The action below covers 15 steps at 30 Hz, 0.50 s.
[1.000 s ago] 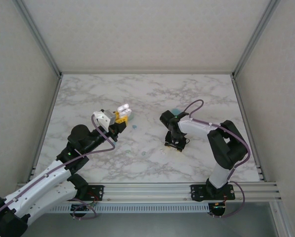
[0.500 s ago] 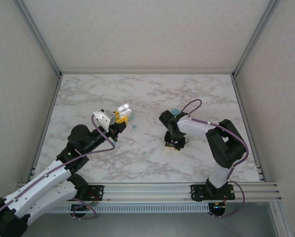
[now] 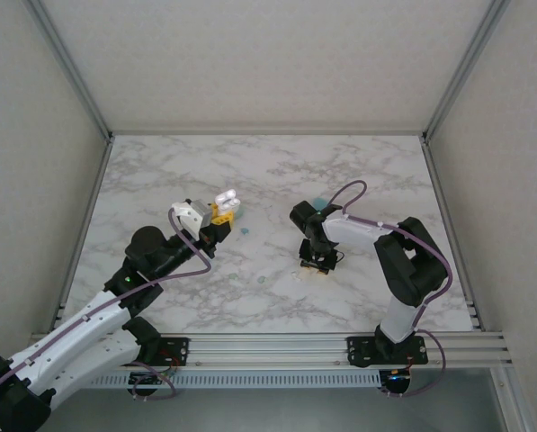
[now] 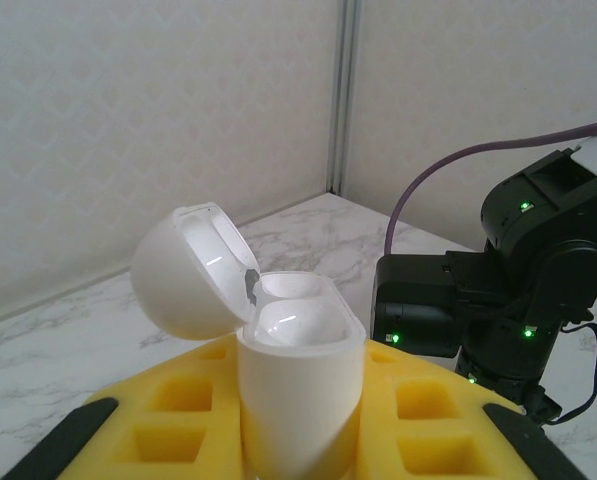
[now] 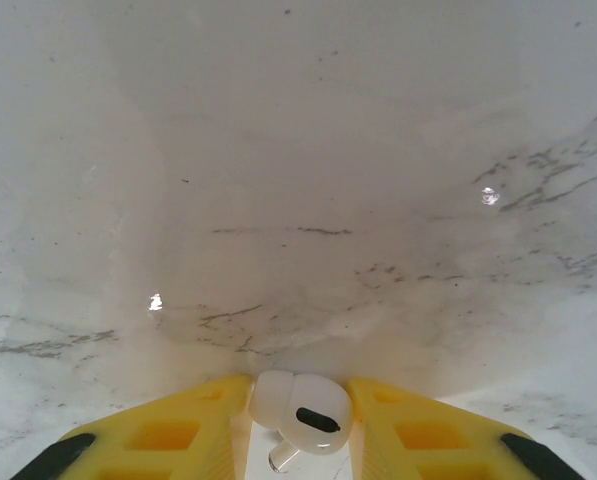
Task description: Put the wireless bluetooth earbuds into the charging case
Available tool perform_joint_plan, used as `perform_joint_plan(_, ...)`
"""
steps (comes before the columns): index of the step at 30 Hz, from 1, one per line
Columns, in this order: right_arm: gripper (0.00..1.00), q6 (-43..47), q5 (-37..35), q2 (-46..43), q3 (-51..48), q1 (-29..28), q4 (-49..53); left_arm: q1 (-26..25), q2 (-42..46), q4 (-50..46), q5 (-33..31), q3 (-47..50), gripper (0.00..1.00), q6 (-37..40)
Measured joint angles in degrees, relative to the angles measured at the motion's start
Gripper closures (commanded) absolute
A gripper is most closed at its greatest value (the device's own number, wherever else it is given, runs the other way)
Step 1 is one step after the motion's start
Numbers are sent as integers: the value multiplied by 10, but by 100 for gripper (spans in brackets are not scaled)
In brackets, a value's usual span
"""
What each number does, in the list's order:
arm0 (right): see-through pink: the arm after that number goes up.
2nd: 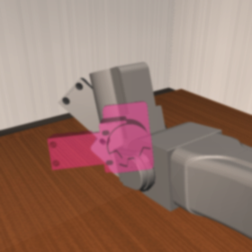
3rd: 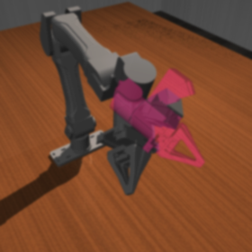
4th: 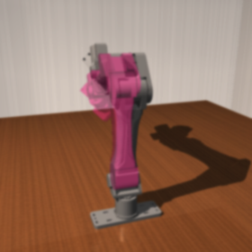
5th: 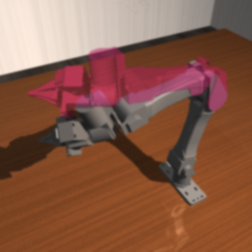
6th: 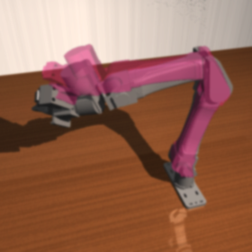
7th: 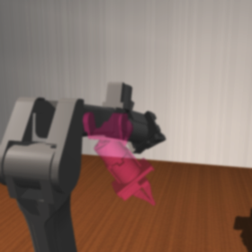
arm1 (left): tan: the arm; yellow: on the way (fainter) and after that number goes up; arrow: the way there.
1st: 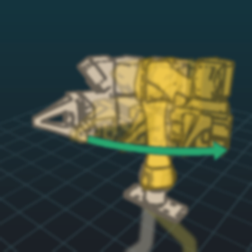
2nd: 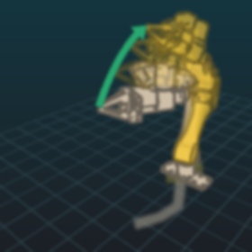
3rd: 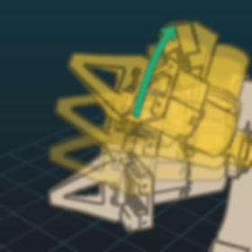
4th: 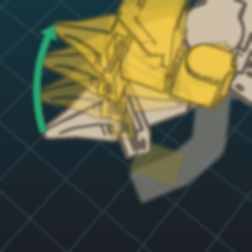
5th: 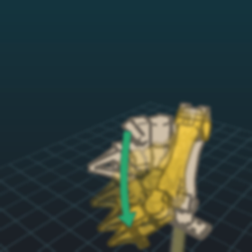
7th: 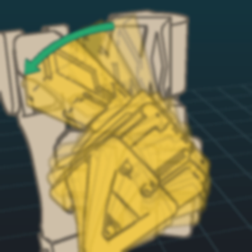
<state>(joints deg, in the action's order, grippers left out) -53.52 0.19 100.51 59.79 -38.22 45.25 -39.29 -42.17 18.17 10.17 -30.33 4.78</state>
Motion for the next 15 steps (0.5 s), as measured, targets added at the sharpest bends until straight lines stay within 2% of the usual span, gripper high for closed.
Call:
perform_joint_plan(4, 71, 2, 0, 0, 0, 0, 0, 0, -2, 0, 0, 0, 87, 0)
perform_joint_plan(11, 61, 17, -6, 0, 0, 0, 3, 0, -7, 0, 0, 0, 87, 0)
perform_joint_plan(15, 61, 18, -8, -1, 0, 1, 5, 0, -9, 0, 0, -1, 87, 0)
